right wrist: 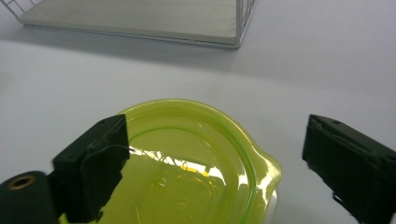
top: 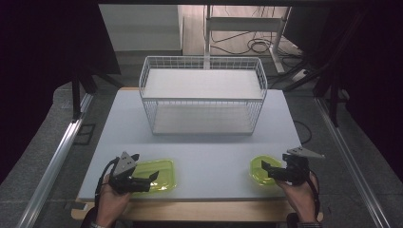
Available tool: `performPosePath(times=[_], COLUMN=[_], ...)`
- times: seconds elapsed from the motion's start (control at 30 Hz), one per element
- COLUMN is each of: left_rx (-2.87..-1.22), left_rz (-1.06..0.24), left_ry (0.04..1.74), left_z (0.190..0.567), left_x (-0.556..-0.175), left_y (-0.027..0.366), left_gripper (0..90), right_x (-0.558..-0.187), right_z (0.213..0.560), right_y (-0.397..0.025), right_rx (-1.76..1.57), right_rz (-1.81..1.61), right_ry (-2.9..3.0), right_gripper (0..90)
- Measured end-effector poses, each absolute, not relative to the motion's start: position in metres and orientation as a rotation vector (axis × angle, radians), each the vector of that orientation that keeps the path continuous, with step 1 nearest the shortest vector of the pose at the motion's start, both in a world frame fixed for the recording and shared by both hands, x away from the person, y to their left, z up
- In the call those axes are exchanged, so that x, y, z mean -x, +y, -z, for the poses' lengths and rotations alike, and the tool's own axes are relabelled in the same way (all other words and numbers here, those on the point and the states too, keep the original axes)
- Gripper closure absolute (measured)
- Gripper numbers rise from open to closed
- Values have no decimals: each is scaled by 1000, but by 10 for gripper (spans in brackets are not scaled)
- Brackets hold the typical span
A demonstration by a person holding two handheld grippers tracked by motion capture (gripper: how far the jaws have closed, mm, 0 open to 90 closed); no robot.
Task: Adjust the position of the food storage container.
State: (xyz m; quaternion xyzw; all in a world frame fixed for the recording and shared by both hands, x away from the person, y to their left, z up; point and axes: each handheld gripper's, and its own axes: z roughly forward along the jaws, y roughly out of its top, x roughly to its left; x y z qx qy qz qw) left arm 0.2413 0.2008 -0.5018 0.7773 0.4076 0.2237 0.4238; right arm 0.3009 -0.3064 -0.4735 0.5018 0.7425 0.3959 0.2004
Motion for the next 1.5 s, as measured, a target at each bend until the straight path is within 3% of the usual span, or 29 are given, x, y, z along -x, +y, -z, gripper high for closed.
performPosePath(times=[0.73, 1.1, 1.5], left_rx=[-1965, -1971, -1977], left_rz=[-616, -641, -644], left_ry=[1019, 1013, 1016], left_z=[503, 504, 504], left_x=[-241, -241, -241], left_y=[202, 201, 202], left_gripper=[58, 51, 52], right_x=[-276, -268, -277], right_z=[454, 462, 472], right_y=[-261, -246, -260], right_rx=[-1108, -1066, -1143], right_rz=[-1146, -1130, -1083], right_ry=[2364, 2475, 2493], right_gripper=[879, 889, 889])
